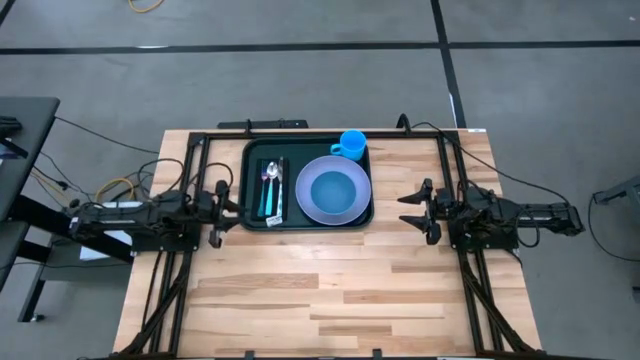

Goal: Set up tray
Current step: Return to Home Position

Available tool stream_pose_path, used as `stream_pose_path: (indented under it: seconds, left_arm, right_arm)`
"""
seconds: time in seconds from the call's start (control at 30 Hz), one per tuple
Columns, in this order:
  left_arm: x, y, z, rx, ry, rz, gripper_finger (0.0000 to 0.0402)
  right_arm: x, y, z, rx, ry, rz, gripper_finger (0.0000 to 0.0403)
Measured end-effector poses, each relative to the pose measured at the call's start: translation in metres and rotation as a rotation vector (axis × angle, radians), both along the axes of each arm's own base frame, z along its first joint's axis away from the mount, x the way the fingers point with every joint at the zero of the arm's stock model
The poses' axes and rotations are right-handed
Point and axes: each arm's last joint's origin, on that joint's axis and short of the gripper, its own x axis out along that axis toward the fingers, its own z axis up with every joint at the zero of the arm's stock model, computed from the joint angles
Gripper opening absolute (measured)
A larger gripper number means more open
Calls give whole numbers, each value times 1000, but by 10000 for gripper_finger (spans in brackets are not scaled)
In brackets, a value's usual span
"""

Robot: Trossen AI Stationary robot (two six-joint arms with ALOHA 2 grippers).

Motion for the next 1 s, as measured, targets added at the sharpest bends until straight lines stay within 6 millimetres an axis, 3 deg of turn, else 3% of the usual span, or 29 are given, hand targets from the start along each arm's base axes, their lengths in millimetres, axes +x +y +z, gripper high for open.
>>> stream_pose_path:
  seconds: [0.17,0.37,1.0]
  left_arm:
    - [0,2,0,82,0,53,101]
    - [0,1,0,4,-1,21,101]
    - [0,1,-1,-1,2,21,101]
  right_arm:
    - [0,0,0,0,0,0,255]
    - [0,0,0,0,0,0,255]
    - [0,0,0,0,0,0,255]
